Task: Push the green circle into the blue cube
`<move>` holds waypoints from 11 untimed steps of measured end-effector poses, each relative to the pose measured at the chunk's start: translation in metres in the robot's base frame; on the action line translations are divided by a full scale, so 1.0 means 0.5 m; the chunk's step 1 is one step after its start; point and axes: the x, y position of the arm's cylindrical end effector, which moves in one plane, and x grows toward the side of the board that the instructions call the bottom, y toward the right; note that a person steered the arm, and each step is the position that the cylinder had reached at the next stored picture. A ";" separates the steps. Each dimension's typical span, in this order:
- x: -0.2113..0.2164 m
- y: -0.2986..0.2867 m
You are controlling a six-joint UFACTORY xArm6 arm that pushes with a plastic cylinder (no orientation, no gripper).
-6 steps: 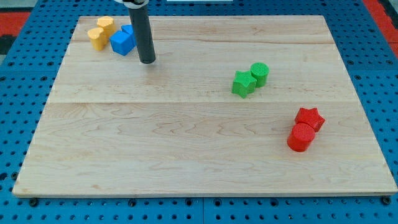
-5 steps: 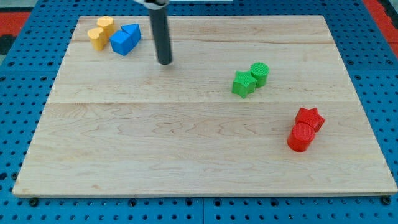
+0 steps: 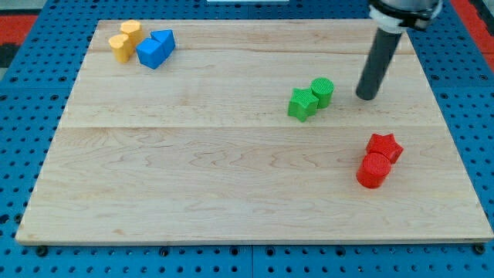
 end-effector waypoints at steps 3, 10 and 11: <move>0.028 -0.065; -0.150 -0.469; -0.106 -0.379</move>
